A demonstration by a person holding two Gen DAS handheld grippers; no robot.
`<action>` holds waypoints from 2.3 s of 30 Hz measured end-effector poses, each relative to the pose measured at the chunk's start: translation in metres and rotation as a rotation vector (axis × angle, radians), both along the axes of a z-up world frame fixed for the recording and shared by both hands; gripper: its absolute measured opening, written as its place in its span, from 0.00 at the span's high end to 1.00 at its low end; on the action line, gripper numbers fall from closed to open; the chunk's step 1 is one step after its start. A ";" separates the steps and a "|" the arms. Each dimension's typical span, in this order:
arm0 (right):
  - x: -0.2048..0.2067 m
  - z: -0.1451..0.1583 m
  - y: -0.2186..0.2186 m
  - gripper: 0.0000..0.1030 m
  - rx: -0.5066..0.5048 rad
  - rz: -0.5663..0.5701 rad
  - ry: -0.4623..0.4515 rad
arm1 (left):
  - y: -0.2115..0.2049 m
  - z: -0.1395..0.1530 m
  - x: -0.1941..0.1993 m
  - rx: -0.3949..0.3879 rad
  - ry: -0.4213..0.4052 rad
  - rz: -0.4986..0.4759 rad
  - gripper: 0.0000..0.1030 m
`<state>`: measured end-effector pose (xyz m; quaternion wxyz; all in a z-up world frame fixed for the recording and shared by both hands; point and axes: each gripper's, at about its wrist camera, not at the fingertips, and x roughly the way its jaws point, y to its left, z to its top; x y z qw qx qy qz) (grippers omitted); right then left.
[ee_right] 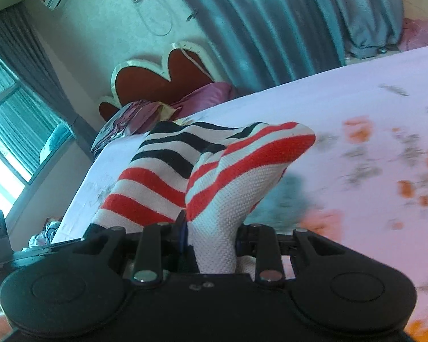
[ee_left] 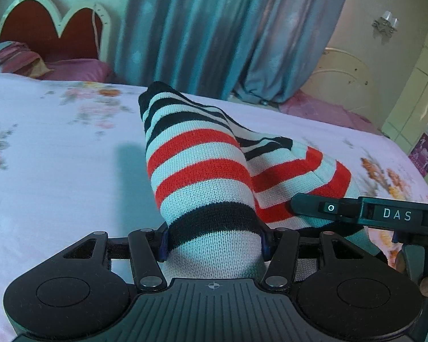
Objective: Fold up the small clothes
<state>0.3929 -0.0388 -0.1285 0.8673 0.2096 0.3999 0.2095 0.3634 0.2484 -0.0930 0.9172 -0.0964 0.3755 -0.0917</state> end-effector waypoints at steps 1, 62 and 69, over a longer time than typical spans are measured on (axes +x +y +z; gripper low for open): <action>0.004 -0.003 0.011 0.73 -0.002 0.004 0.003 | 0.011 -0.004 0.002 0.000 0.000 0.006 0.48; -0.060 -0.047 0.099 0.81 -0.471 0.076 -0.049 | 0.039 -0.069 -0.036 0.093 0.081 0.179 0.08; -0.059 -0.060 0.101 0.82 -0.467 0.059 -0.005 | 0.037 -0.075 -0.028 0.113 0.100 0.174 0.00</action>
